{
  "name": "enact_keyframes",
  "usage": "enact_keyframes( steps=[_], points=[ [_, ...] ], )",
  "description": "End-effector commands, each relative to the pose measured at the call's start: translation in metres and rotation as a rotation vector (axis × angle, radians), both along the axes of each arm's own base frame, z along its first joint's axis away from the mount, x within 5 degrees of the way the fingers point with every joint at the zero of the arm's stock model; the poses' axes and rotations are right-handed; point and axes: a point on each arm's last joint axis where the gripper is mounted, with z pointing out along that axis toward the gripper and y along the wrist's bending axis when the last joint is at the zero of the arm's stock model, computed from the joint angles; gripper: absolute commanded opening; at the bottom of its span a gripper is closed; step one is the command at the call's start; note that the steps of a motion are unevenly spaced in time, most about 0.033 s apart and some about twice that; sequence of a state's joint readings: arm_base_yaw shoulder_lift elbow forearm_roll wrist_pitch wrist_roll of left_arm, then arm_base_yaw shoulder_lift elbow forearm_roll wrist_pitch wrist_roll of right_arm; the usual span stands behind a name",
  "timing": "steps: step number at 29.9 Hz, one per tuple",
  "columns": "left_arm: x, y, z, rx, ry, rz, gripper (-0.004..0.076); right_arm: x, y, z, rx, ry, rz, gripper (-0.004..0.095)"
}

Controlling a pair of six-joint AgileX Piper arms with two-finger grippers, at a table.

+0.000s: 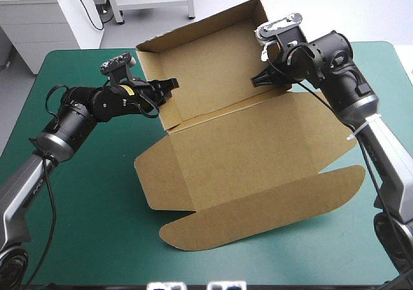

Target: Fold the box

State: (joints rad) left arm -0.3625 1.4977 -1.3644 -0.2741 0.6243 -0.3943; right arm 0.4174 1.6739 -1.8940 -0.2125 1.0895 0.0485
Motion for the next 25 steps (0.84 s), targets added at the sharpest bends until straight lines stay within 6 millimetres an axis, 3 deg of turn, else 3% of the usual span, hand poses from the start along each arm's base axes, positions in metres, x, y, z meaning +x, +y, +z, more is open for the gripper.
enact_keyframes(
  steps=[1, 12, 20, 25],
  points=[
    [-0.005, 0.000, 0.030, -0.036, -0.151, 0.010, -0.0008, -0.009, -0.006, 0.024, 0.016, -0.096, -0.026, -0.0009],
    [0.020, -0.006, -0.001, 0.134, 0.013, -0.040, -0.0008, 0.018, -0.009, -0.022, -0.033, 0.096, -0.140, -0.0016],
    [0.051, -0.017, -0.007, 0.327, 0.144, -0.164, -0.0008, 0.042, -0.018, -0.066, 0.094, 0.334, -0.172, -0.0016],
    [0.067, -0.023, -0.023, 0.400, 0.287, -0.229, -0.0008, 0.051, -0.019, -0.081, 0.133, 0.398, -0.184, -0.0016]
  ],
)
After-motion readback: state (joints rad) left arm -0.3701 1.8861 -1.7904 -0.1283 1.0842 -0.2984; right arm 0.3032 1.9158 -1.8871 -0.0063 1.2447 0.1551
